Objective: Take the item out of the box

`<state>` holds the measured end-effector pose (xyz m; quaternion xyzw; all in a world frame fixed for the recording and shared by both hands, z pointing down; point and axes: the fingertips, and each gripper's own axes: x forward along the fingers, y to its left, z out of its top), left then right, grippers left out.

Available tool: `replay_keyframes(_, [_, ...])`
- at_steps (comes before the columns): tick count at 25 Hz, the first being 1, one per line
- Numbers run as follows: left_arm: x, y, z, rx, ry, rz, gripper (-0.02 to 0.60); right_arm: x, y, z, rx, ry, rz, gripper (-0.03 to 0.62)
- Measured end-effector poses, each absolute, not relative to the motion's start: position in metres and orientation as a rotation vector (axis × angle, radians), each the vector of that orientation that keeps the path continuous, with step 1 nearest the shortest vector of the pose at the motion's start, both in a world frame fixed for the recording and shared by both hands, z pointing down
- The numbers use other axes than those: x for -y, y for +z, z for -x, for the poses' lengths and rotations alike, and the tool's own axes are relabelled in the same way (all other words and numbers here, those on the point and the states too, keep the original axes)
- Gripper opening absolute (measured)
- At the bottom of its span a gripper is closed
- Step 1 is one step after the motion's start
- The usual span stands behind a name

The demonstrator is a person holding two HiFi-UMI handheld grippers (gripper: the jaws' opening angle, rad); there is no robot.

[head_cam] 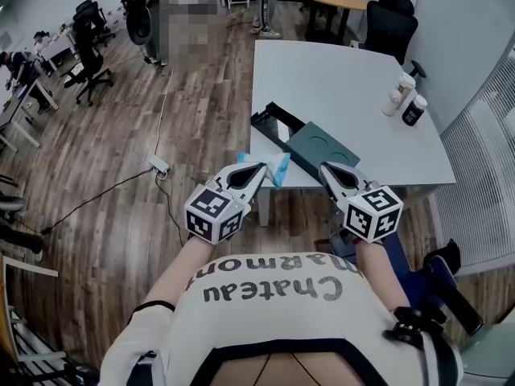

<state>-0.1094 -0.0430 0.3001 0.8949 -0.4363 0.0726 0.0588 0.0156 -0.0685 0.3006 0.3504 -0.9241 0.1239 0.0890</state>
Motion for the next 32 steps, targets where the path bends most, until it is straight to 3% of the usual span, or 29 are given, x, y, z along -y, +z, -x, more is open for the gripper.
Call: replay_keyframes(32, [0.039, 0.297, 0.119, 1.363, 0.189, -2.685, 0.021, 0.065, 0.313, -0.022, 2.716, 0.366, -1.055, -0.002])
